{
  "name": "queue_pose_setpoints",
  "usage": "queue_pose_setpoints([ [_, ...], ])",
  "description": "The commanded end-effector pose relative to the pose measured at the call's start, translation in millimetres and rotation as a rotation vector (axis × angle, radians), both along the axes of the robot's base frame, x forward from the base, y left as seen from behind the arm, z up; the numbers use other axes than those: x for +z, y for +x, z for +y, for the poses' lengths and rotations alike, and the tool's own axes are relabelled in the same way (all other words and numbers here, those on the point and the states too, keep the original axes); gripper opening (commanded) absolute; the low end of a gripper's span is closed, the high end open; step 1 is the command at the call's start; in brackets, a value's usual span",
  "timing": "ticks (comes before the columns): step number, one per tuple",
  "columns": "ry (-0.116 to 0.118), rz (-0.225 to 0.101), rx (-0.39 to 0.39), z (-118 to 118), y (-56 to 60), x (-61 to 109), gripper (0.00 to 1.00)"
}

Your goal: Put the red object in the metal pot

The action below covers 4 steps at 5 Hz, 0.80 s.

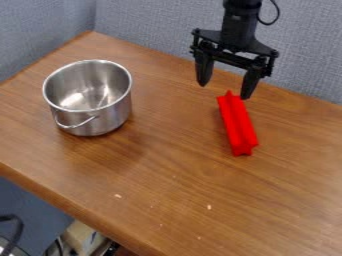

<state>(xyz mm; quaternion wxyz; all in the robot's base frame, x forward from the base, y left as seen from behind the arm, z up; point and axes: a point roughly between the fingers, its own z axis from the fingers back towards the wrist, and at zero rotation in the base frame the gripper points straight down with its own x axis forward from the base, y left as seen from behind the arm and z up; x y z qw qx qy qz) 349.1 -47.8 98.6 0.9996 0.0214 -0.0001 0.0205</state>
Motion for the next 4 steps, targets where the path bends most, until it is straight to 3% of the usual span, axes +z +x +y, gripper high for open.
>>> queue_pose_setpoints([
  [1, 0.007, -0.042, 0.000, 5.0, 1.8, 4.4, 1.00],
  [2, 0.020, -0.042, 0.053, -1.6, 10.1, -9.8, 1.00],
  [4, 0.015, -0.057, 0.154, -9.8, 22.7, -20.7, 1.00],
])
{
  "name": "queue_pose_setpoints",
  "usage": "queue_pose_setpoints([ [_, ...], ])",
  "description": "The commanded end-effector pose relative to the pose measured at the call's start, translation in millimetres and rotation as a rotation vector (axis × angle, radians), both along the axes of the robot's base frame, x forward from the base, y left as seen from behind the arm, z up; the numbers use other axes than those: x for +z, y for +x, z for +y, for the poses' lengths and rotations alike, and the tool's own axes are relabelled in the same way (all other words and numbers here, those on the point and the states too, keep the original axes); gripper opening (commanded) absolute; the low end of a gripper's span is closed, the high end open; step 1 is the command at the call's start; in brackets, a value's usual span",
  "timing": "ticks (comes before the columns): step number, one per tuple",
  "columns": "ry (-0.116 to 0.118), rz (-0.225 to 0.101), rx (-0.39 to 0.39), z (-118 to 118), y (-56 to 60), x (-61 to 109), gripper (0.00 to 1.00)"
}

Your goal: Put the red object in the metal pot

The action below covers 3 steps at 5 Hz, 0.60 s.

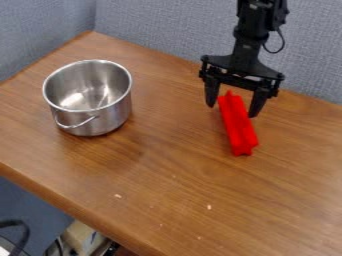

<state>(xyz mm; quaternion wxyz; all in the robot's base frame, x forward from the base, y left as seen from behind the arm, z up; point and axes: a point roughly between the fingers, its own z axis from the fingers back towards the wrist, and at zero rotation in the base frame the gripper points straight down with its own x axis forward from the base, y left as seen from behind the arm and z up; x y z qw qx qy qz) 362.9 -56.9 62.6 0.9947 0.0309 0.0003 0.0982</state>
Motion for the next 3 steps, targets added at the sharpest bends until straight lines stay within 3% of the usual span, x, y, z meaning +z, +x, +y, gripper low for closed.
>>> queue_pose_setpoints([
  [1, 0.001, -0.053, 0.017, 3.9, 12.6, 13.1, 1.00],
  [3, -0.002, -0.049, -0.039, 18.2, 23.1, 19.2, 1.00],
])
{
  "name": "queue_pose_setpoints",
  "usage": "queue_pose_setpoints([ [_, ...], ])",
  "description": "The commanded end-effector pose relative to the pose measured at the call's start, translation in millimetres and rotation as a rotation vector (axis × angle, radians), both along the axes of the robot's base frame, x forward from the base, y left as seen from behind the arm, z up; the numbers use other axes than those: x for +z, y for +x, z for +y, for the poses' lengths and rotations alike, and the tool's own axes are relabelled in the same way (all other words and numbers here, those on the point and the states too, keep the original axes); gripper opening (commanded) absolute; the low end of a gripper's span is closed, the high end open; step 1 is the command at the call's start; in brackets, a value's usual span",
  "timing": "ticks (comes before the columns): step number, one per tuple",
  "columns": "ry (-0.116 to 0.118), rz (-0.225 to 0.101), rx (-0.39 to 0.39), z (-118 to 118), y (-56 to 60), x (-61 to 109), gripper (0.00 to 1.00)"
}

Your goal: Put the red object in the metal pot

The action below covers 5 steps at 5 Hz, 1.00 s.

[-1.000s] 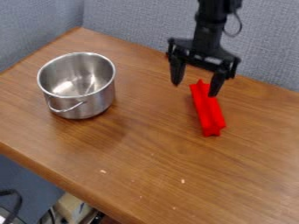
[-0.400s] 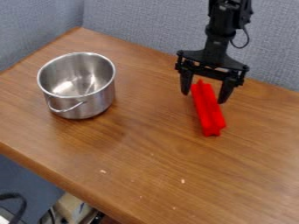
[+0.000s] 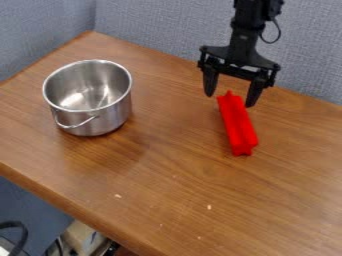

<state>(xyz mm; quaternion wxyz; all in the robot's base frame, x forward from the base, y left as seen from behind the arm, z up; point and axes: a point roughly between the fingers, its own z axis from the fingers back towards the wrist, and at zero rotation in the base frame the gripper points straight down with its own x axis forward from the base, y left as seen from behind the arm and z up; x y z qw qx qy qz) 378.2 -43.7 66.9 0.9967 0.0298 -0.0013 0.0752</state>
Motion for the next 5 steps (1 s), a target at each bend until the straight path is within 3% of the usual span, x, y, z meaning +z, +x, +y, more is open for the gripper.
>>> queue_pose_setpoints([
  [1, 0.000, -0.046, -0.017, 10.7, 11.6, 18.5, 1.00],
  [3, 0.007, -0.049, -0.001, 4.3, 14.9, 6.1, 1.00],
  [5, 0.008, -0.049, 0.071, -14.6, 16.4, 0.6, 1.00],
])
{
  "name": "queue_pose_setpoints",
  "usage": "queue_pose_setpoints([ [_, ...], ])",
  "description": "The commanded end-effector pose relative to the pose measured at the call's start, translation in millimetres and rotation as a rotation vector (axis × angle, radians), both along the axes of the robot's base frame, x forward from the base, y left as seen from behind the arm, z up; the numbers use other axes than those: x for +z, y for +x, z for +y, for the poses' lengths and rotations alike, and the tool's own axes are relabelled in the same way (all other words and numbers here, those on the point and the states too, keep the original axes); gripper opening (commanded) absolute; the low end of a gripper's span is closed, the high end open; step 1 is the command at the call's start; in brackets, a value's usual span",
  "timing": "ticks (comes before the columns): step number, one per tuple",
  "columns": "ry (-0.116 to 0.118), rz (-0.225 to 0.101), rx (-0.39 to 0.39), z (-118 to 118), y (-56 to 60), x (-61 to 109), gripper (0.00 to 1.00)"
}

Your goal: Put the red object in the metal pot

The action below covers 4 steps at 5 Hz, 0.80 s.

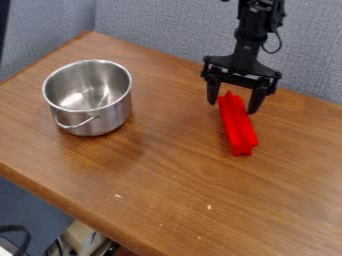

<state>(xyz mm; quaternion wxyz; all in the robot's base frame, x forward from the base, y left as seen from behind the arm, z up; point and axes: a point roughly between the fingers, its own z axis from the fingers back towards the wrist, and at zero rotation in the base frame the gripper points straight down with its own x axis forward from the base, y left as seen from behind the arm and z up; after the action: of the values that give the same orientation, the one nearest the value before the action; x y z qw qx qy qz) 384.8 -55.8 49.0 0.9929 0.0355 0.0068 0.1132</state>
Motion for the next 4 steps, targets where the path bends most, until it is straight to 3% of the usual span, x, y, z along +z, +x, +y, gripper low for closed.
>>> queue_pose_setpoints([
  [1, 0.000, -0.062, 0.028, -7.2, 12.5, 16.9, 1.00],
  [2, 0.003, -0.054, 0.067, -10.1, 13.9, 14.1, 1.00],
  [3, 0.009, -0.042, 0.051, -7.4, 18.1, 11.3, 0.00],
  [4, 0.009, -0.038, 0.030, -5.2, 22.6, 12.4, 0.00],
])
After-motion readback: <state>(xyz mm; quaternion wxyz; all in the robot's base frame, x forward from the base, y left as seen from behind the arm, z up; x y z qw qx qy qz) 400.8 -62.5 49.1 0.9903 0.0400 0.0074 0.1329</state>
